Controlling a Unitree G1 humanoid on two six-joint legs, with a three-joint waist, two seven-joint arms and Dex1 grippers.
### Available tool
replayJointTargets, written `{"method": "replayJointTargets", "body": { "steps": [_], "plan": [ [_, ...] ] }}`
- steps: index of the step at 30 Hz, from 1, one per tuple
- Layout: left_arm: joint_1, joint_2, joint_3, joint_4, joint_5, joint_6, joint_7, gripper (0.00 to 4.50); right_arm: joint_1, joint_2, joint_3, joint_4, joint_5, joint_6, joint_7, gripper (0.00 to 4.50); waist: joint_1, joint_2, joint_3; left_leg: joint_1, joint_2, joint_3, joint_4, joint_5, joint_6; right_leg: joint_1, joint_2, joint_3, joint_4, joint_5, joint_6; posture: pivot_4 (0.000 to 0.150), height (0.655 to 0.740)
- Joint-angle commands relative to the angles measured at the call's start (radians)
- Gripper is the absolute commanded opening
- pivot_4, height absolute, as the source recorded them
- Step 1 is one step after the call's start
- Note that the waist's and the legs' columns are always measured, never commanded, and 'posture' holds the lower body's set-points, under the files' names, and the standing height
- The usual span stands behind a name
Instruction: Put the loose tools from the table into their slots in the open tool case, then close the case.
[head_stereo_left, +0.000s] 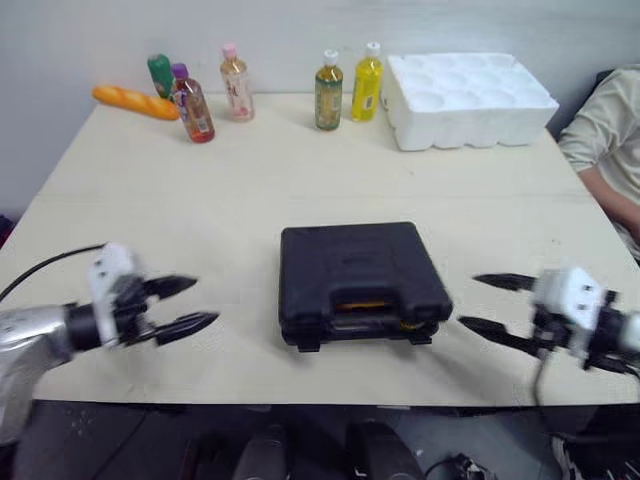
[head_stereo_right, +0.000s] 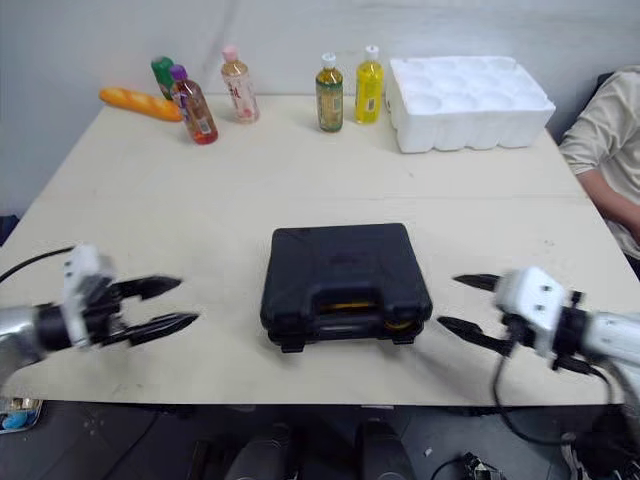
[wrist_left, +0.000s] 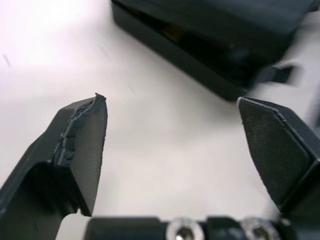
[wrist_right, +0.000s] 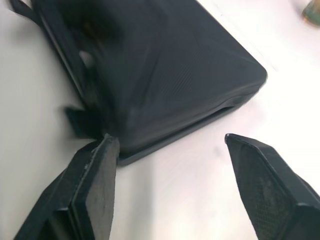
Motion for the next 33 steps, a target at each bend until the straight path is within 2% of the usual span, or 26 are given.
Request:
{"method": "replayJointTargets", "body": {
  "steps": [1,4,5,6,9,14,15,19,20,22,24,26,33],
  "plan": [
    [-0.022,0.035,0.054,0.133,0.023,-0.022,0.0,4.35,0.053,-0.027,-0.12,0.045,0.088,0.148,0.086,3.55,0.001,-0.001,-0.001,0.002,0.0,0.0,-0.002,0.0,-0.001,0.002,0.0,0.0,-0.002,-0.009,-0.016,0.15,0.74],
    [-0.028,0.042,0.019,0.152,0.051,-0.067,-0.009,4.35,0.066,-0.018,-0.118,0.072,0.057,0.145,0.102,3.55,0.001,-0.001,-0.001,0.003,0.0,0.001,-0.009,0.0,-0.001,0.002,-0.001,0.0,-0.007,-0.009,-0.016,0.15,0.74],
    [-0.037,0.041,0.01,0.15,0.046,-0.067,-0.008,4.35,0.069,-0.017,-0.111,0.078,0.039,0.136,0.108,3.55,0.001,-0.001,-0.001,0.0,0.0,0.002,-0.011,0.0,-0.001,-0.002,-0.002,0.001,-0.007,-0.007,-0.012,0.15,0.74],
    [-0.045,0.04,0.004,0.15,0.041,-0.065,-0.007,4.35,0.07,-0.016,-0.106,0.082,0.028,0.13,0.112,3.55,0.001,-0.001,-0.001,-0.003,-0.001,0.002,-0.012,0.0,-0.001,-0.006,-0.002,0.001,-0.008,0.001,0.001,0.15,0.74],
    [-0.092,0.029,-0.03,0.157,0.044,-0.069,0.019,4.35,0.072,-0.013,-0.093,0.069,0.01,0.131,0.123,3.55,0.002,-0.001,-0.002,-0.018,-0.001,0.002,-0.013,0.001,-0.005,-0.021,-0.001,0.0,-0.006,0.001,0.001,0.15,0.74],
    [-0.194,-0.004,-0.127,0.188,0.092,-0.131,0.056,4.35,0.07,0.0,-0.014,0.023,-0.041,0.096,0.124,3.55,0.001,-0.001,-0.002,-0.018,-0.001,0.003,-0.013,0.003,-0.007,-0.021,0.001,0.0,-0.002,0.001,0.002,0.15,0.74],
    [-0.22,-0.011,-0.153,0.201,0.107,-0.143,0.062,4.1,0.064,0.001,0.007,0.021,-0.052,0.091,0.122,3.55,0.0,-0.001,-0.002,-0.018,-0.001,0.004,-0.011,0.001,-0.003,-0.021,0.001,0.001,-0.002,0.001,0.002,0.15,0.74],
    [-0.448,-0.087,-0.347,0.323,0.215,-0.209,0.11,3.0,0.017,-0.001,0.161,0.015,-0.137,0.037,0.107,2.45,0.005,-0.002,-0.002,-0.015,-0.001,0.004,-0.008,0.004,-0.002,-0.019,0.0,0.003,0.0,0.003,0.005,0.15,0.74],
    [-0.515,-0.117,-0.395,0.371,0.249,-0.225,0.12,2.48,0.002,-0.002,0.197,0.012,-0.146,0.034,0.111,1.93,0.01,-0.002,-0.002,-0.013,-0.002,0.004,-0.007,0.005,-0.002,-0.018,0.0,0.002,0.002,0.004,0.006,0.15,0.74],
    [-0.627,-0.171,-0.468,0.467,0.307,-0.26,0.134,1.75,-0.033,-0.001,0.258,0.012,-0.161,0.032,0.11,1.05,0.018,-0.002,-0.002,-0.013,-0.001,0.004,-0.004,0.006,-0.003,-0.018,0.0,0.002,0.005,0.004,0.005,0.15,0.74],
    [-0.715,-0.218,-0.517,0.565,0.359,-0.302,0.143,0.67,-0.076,0.004,0.31,0.03,-0.183,0.022,0.097,0.0,0.019,-0.002,-0.002,-0.016,-0.002,0.004,0.0,0.005,-0.003,-0.02,0.001,0.003,0.008,0.004,0.005,0.15,0.74],
    [-0.812,-0.272,-0.565,0.684,0.412,-0.355,0.156,0.05,-0.124,0.013,0.36,0.061,-0.213,0.014,0.081,0.0,0.019,-0.002,-0.002,-0.018,-0.001,0.006,0.002,0.005,-0.004,-0.022,0.002,0.004,0.008,0.004,0.005,0.15,0.74],
    [-1.056,-0.415,-0.642,1.044,0.537,-0.547,0.153,0.05,-0.21,0.039,0.461,0.085,-0.239,0.019,0.074,0.0,0.029,-0.007,0.001,-0.021,-0.002,0.006,0.007,0.006,-0.006,-0.023,0.002,0.003,0.009,0.004,0.006,0.15,0.74]
  ]
}}
